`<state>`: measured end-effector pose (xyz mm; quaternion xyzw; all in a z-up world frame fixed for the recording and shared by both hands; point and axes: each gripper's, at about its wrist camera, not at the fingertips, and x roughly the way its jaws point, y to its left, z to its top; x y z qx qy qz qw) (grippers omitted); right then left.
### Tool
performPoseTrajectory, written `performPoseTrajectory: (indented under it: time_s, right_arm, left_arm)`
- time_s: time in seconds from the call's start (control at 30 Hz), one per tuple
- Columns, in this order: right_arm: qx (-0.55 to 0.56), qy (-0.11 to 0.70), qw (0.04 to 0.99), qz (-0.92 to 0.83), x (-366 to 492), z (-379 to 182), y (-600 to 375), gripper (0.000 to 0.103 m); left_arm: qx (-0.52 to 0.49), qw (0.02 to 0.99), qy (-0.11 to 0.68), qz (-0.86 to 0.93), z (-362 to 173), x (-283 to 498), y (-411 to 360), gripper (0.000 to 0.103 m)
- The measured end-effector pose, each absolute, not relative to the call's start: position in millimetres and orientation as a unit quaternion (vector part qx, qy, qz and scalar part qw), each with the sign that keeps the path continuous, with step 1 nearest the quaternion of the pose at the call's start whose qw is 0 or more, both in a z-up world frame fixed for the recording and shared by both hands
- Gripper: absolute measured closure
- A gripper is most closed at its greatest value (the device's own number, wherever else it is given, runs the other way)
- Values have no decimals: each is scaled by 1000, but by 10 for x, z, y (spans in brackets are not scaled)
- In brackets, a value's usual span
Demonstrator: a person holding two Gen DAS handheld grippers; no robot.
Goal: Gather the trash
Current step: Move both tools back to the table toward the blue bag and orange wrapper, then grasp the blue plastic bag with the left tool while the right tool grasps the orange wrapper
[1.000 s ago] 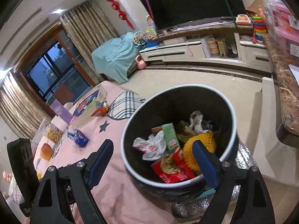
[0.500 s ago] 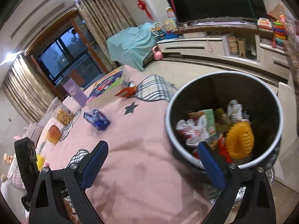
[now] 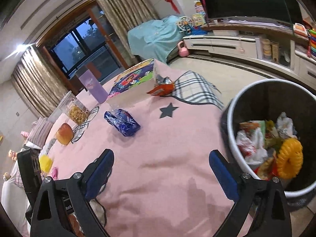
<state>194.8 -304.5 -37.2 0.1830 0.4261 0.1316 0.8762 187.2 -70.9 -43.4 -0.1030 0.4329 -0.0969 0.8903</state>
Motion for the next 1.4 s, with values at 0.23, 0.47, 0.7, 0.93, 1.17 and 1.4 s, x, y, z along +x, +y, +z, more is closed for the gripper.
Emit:
performPoseTrajectory:
  time_s: [0.23, 0.47, 0.7, 0.93, 1.17, 1.4]
  right_arm:
    - [190, 432, 870, 141, 2183, -447, -2969, 5]
    - [196, 438, 866, 144, 2449, -492, -2992, 5]
    - [193, 446, 861, 147, 2747, -548, -3009, 5]
    - [186, 453, 859, 147, 3037, -638, -2960, 5]
    - [177, 463, 858, 136, 3302, -817, -2790, 5]
    - [167, 459, 865, 113, 3570, -938, -2676, 5]
  left_arm:
    - [-106, 889, 436, -94, -432, 2115, -716, 32]
    - [-94, 888, 438, -106, -430, 2450, -874, 31]
    - [-100, 883, 447, -104, -507, 2845, -946, 31]
    - [-107, 887, 438, -100, -558, 3073, -832, 68]
    - [-137, 880, 440, -110, -636, 3098, -562, 95]
    - [-141, 883, 434, -111, -610, 2992, -426, 95]
